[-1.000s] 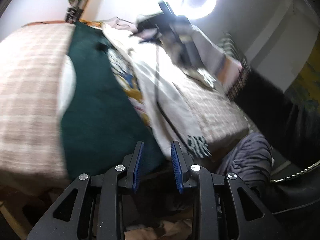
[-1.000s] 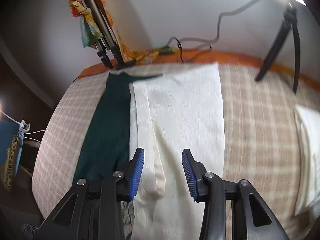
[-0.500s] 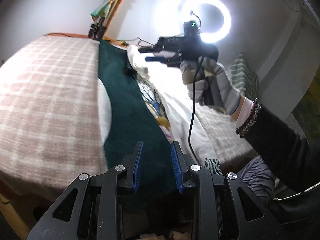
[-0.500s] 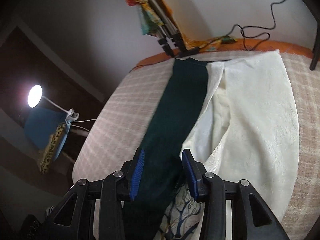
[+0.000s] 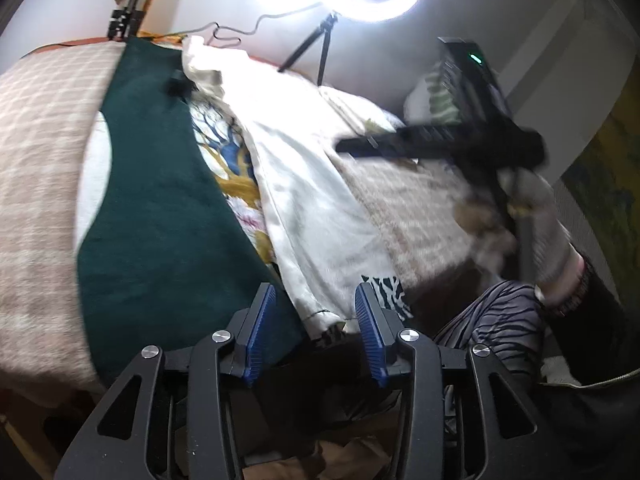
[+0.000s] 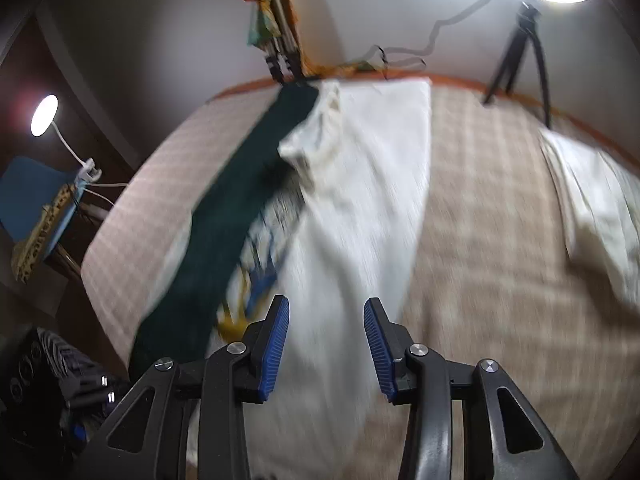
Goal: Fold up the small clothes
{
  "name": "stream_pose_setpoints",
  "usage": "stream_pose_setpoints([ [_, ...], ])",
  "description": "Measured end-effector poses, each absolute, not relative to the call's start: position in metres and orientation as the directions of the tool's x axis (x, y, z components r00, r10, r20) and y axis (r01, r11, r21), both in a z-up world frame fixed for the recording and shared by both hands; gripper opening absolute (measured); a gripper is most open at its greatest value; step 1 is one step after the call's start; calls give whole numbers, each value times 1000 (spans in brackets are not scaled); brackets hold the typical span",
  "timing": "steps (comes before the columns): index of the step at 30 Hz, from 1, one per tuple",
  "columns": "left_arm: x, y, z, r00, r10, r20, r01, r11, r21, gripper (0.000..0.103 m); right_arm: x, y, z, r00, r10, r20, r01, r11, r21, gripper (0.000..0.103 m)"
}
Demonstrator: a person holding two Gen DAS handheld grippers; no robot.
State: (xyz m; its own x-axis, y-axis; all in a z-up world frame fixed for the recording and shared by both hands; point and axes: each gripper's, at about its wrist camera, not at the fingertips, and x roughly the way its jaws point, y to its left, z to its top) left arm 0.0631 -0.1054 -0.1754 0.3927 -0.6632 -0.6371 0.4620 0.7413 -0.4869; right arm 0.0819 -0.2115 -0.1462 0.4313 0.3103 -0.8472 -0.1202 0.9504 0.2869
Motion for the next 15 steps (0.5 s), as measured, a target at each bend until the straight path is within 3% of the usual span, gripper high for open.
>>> stream_pose_setpoints([
  [6,67,-106,-180,396,-648,-651,449,755,-479,40,31,-221,-172,370,313,-875,-77,949,307,42],
  [15,59,-29,-169,448,-558,-698,327,830,-453,40,-3,-221,-184,365,371,-854,-113,928,355,42],
])
